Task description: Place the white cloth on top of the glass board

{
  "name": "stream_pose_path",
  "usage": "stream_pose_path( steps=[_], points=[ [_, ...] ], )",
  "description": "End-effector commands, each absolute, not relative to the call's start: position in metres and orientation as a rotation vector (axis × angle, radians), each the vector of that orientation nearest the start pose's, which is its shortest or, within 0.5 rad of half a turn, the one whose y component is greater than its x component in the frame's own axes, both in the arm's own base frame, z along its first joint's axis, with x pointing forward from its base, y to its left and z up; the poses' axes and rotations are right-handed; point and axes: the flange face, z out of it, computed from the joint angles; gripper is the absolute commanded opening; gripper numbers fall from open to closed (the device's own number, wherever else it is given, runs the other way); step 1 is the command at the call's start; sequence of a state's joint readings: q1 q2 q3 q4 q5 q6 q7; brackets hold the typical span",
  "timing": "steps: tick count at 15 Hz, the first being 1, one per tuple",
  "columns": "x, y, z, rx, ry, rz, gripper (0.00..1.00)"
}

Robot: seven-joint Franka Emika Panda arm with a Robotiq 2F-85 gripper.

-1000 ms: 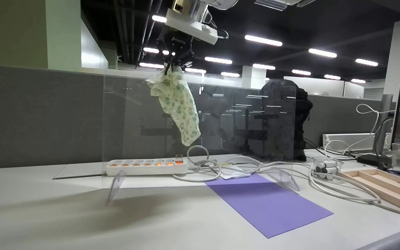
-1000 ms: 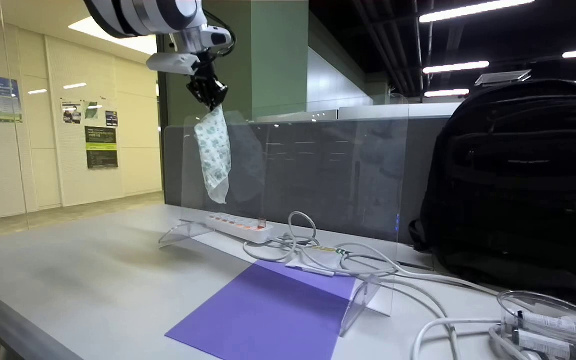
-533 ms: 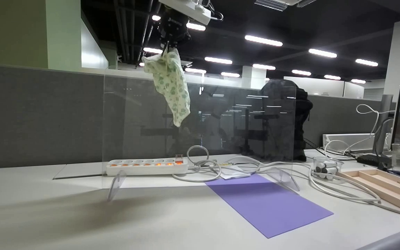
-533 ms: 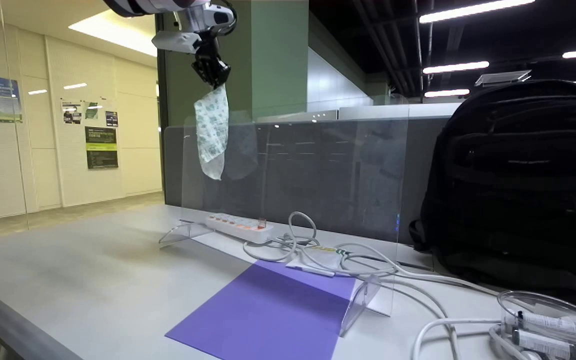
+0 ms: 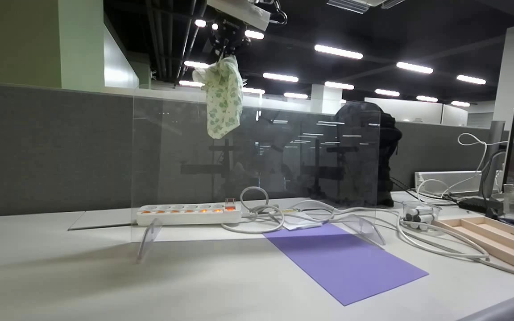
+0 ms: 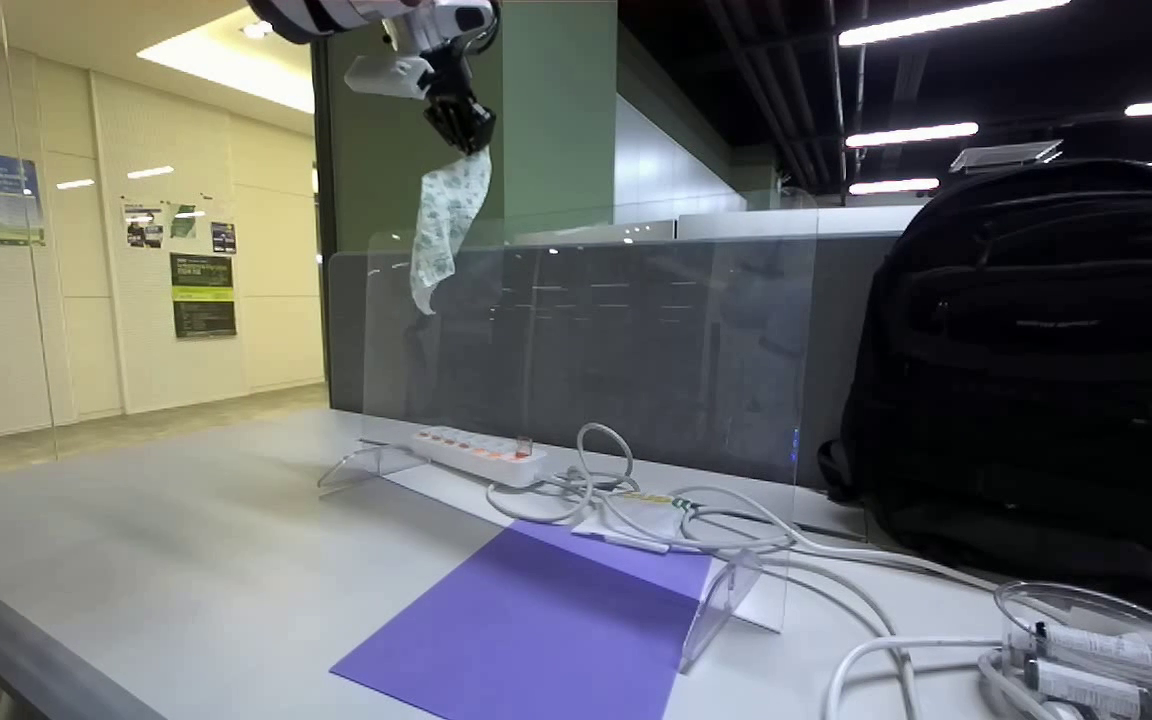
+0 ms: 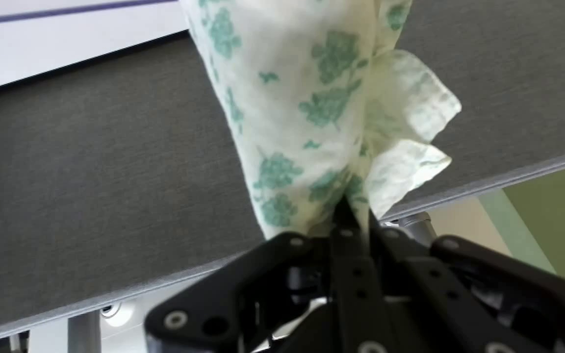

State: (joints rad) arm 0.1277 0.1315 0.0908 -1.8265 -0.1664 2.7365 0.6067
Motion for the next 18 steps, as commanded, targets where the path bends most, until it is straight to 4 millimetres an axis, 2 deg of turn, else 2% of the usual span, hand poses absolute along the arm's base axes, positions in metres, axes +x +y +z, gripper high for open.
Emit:
stream_pose_path(
  steps=[1, 5, 6, 7, 14, 17, 18],
  points=[
    [0.649, 0.134, 0.544, -2.717, 0.464, -1.117, 0.01],
    [0.655, 0.125, 0.525, -2.759, 0.518, -1.085, 0.01],
    [0.656, 0.125, 0.522, -2.765, 0.524, -1.077, 0.28],
    [0.657, 0.124, 0.520, -2.770, 0.539, -1.069, 0.29],
    [0.658, 0.124, 0.515, -2.775, 0.564, -1.052, 0.76],
    [0.659, 0.122, 0.515, -2.776, 0.564, -1.091, 0.96],
    [0.660, 0.121, 0.514, -2.787, 0.552, -1.121, 1.00]
  ],
)
